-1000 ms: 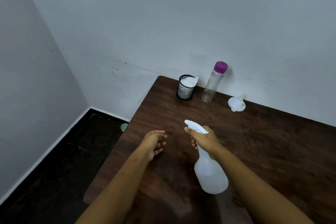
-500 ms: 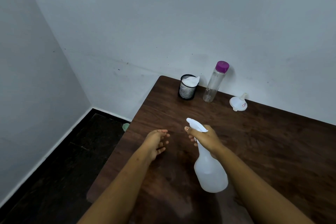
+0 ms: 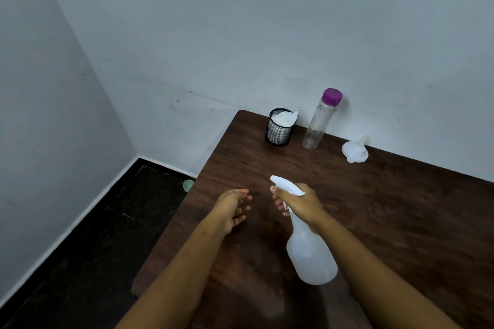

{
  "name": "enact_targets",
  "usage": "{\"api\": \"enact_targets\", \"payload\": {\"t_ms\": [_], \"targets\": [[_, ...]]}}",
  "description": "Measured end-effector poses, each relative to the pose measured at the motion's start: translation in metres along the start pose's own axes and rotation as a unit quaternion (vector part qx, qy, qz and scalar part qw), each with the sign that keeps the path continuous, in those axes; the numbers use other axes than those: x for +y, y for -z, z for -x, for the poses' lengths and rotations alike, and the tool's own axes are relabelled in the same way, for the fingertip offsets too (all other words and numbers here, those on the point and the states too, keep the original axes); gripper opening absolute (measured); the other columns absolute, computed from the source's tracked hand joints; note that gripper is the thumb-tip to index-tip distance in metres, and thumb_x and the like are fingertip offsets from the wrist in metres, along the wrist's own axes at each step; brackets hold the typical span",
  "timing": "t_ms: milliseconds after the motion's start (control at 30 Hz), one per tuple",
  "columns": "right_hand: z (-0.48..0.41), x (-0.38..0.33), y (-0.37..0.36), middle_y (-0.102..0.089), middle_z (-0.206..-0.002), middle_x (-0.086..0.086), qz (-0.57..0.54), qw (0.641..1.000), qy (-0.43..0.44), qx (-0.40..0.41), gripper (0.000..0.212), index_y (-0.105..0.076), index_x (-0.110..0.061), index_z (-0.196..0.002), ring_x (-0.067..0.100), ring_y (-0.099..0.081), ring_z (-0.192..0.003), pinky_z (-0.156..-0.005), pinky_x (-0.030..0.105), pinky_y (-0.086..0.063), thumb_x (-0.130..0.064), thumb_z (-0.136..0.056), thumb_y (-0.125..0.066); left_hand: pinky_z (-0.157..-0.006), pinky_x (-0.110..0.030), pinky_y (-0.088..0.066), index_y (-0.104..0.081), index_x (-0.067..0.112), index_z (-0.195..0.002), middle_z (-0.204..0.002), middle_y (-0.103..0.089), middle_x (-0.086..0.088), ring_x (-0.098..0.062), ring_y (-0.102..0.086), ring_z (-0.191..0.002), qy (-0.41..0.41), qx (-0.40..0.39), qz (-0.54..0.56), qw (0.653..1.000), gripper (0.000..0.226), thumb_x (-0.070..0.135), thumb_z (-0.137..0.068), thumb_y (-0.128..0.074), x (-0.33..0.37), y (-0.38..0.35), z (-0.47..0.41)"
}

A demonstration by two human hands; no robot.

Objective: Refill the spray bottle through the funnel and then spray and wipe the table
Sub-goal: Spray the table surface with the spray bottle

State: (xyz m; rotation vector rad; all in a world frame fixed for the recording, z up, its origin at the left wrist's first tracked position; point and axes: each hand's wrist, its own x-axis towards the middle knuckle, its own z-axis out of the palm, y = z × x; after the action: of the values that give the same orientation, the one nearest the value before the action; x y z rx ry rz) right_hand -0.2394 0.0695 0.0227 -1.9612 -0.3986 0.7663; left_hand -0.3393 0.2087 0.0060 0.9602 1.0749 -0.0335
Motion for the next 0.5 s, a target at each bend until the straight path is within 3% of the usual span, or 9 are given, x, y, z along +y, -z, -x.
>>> {"api": "enact_targets", "payload": {"t_ms": [167,367,500], "targets": [[-0.0041,-0.0019,-0.001,-0.067,-0.076,0.005,0.017,0.999,-0.008,0.049,0.032,-0.065,-0.01,-0.092,0.013,-0.063,-0.065,-0.056,0.018,-0.047,-0.042,-0.086,-0.065,-0.089,-0.035,-0.046,-0.062,0.023,-0.095,-0.094,-0.066,0.002,-0.016,-0.059,-0.088,0.0,0.006,0.003,1.0,0.016,0.019,-0.097,-0.047,0.0009,0.0021,0.0],[-0.0054,-0.0024,0.005,-0.071,-0.083,0.007,-0.019,0.999,0.015,-0.029,0.024,-0.067,-0.016,-0.094,0.018,-0.069,-0.079,-0.073,0.029,-0.056,-0.038,-0.086,-0.066,-0.074,-0.029,-0.045,-0.062,0.023,-0.093,-0.09,-0.065,0.004,-0.014,-0.058,-0.082,-0.007,0.004,0.005,1.0,0.018,0.018,-0.097,-0.045,0.0026,0.0004,0.0],[-0.0075,-0.002,0.0008,-0.069,-0.073,0.006,0.007,0.999,0.027,0.016,0.027,-0.069,-0.01,-0.084,0.015,-0.067,-0.065,-0.06,0.023,-0.054,-0.037,-0.086,-0.066,-0.075,-0.029,-0.045,-0.062,0.022,-0.095,-0.092,-0.066,0.003,-0.015,-0.058,-0.083,-0.009,0.005,0.004,1.0,0.017,0.018,-0.097,-0.045,0.0045,-0.0007,0.0003]]}}
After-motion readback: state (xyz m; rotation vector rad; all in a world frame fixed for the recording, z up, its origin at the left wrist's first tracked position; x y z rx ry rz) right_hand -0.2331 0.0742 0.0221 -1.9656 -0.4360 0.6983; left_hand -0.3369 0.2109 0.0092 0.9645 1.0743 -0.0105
